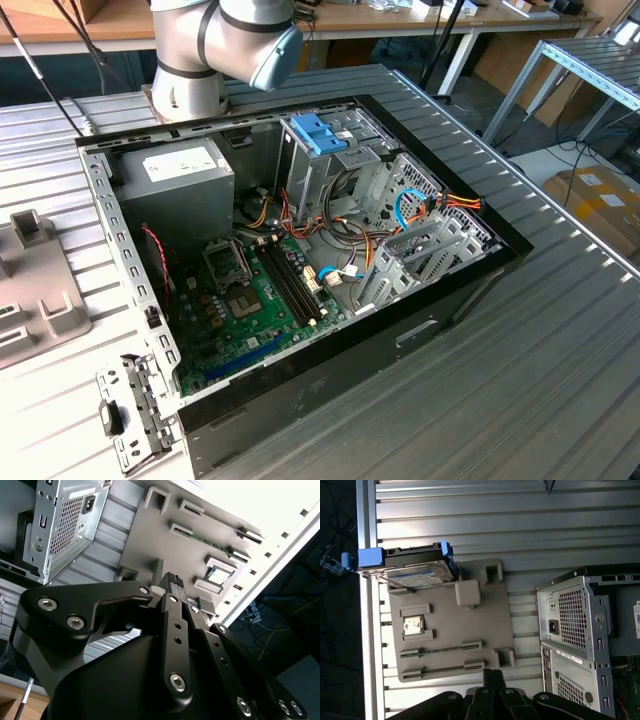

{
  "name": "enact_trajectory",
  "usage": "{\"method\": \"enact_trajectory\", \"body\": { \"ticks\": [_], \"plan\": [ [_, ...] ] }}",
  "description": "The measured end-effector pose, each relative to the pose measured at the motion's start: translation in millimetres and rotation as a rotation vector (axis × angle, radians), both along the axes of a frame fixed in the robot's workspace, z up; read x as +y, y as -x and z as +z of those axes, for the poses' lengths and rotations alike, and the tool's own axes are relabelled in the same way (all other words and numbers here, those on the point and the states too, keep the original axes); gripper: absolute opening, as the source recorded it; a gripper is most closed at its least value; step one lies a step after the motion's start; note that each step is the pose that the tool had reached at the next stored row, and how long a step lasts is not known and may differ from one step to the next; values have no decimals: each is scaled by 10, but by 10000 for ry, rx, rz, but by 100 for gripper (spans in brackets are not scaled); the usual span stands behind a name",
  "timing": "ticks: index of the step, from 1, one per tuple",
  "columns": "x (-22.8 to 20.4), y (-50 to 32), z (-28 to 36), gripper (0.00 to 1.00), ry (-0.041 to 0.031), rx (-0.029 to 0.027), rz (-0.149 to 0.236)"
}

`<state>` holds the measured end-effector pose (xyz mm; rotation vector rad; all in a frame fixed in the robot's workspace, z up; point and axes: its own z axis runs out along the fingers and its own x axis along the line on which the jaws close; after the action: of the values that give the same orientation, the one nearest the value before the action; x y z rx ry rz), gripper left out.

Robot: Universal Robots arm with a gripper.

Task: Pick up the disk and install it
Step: 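Reach for the disk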

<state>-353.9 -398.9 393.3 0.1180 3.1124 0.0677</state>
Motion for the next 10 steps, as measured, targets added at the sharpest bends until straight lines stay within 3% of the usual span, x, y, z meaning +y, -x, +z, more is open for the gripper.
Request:
{"method": "enact_trajectory", "body": {
  "ticks": [10],
  "plan": [
    [0, 116, 0, 11, 1, 1, 0]
  ]
}}
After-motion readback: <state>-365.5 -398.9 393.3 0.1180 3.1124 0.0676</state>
